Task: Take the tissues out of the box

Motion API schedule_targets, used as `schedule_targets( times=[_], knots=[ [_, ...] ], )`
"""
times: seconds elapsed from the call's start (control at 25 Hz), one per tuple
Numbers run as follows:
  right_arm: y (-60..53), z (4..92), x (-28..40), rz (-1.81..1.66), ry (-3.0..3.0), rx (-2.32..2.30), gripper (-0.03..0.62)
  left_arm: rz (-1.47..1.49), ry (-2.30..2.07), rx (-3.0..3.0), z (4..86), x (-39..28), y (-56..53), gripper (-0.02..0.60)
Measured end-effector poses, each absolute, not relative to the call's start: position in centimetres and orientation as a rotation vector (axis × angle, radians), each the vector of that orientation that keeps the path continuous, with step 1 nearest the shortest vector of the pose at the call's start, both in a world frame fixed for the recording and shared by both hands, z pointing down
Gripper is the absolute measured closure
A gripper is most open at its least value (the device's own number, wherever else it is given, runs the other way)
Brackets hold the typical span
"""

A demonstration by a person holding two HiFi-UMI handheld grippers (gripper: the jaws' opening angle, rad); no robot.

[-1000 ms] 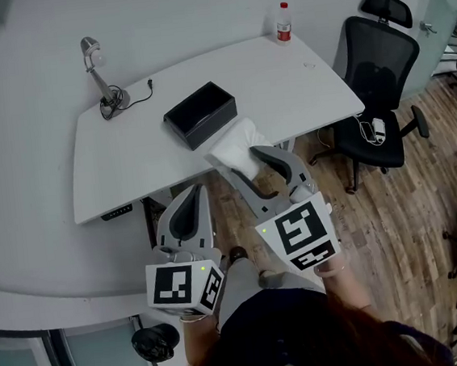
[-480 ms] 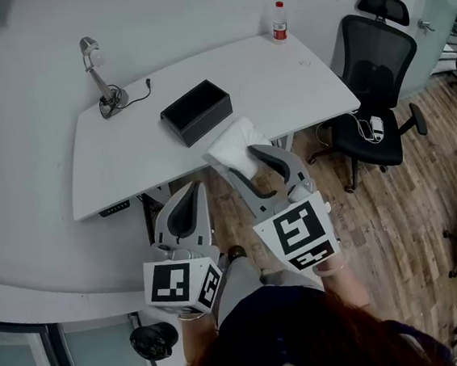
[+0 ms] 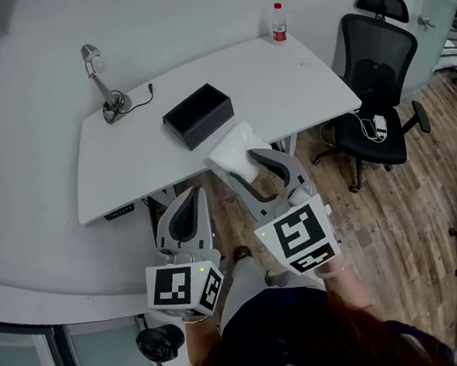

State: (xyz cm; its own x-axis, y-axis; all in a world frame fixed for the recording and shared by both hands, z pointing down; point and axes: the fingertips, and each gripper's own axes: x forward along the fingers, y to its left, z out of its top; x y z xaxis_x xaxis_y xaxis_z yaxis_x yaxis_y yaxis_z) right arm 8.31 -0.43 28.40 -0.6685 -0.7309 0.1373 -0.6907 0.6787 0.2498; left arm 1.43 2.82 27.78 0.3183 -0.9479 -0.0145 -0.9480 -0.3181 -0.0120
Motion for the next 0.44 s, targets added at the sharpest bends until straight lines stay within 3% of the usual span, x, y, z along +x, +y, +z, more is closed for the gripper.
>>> schedule_targets(
  times=[0.44],
  knots=[
    [0.01,28.13,8.21,-0.249,-2.698,1.137,0.404,-0.009,1.837,-2.527,27.95,1.40,3.31,0.560]
  ],
)
